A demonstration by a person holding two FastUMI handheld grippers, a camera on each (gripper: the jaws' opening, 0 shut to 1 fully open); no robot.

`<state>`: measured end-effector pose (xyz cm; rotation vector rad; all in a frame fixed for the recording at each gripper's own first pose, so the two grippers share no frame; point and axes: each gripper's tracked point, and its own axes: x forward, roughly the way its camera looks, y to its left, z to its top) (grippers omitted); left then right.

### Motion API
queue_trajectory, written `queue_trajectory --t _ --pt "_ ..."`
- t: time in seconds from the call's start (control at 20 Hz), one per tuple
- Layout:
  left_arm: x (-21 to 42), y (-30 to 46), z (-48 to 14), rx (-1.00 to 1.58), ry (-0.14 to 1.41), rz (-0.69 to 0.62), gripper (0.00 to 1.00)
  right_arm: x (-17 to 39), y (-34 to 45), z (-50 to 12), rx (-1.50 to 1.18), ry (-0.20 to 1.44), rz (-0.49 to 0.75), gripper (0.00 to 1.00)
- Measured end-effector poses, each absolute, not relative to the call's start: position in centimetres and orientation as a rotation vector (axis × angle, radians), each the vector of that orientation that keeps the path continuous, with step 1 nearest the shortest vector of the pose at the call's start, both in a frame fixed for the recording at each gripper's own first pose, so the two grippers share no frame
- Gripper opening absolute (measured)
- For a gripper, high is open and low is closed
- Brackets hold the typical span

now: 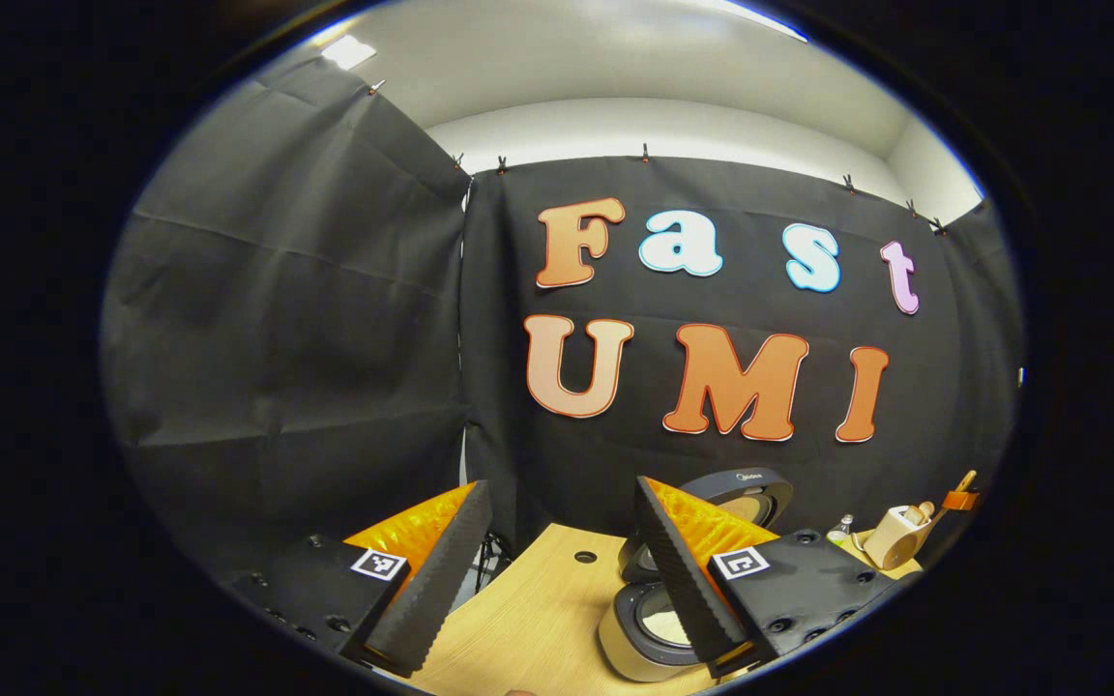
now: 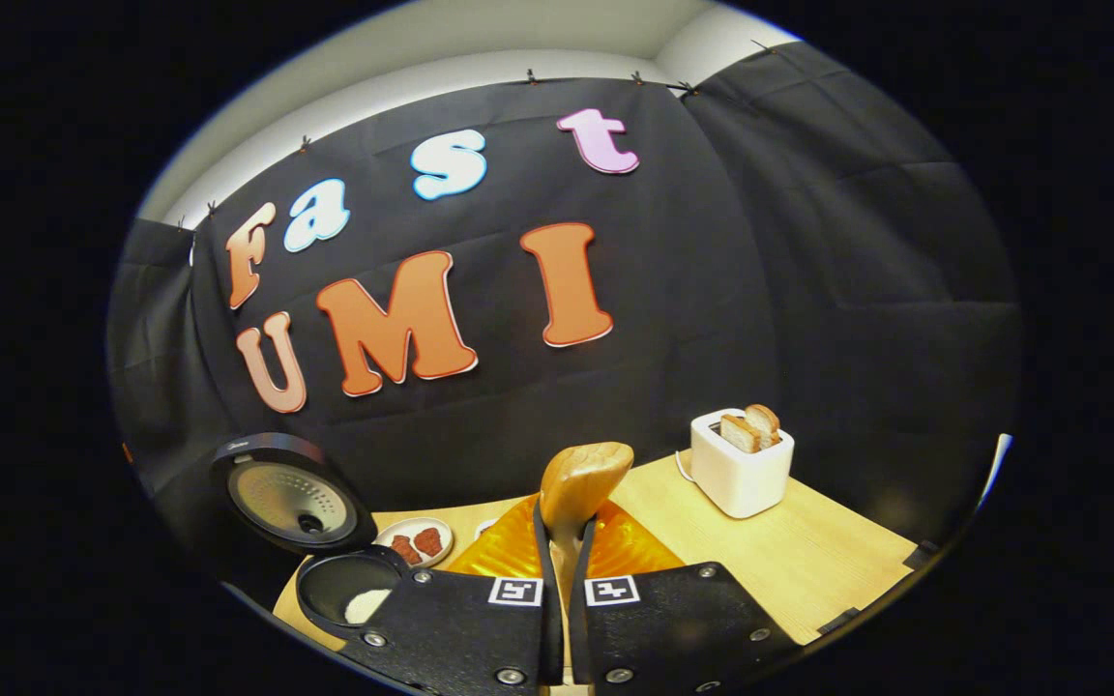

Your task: Close the left gripper, press the button to open the rice cooker; take a wooden spoon from the chopstick holder with the right hand, scoop a spoonful of rice and pour it into the rice cooker, then put the wooden spoon back into the chopstick holder.

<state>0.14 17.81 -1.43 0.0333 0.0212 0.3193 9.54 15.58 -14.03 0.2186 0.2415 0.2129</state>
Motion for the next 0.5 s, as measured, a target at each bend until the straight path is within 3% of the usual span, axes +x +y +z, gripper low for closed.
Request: queue_trajectory --t 0.5 --pt "-1.1 14.3 -1.8 0.085 0.025 0.394 1.00 11.4 11.5 -24.2 0.254 0.399 0.171 0.02"
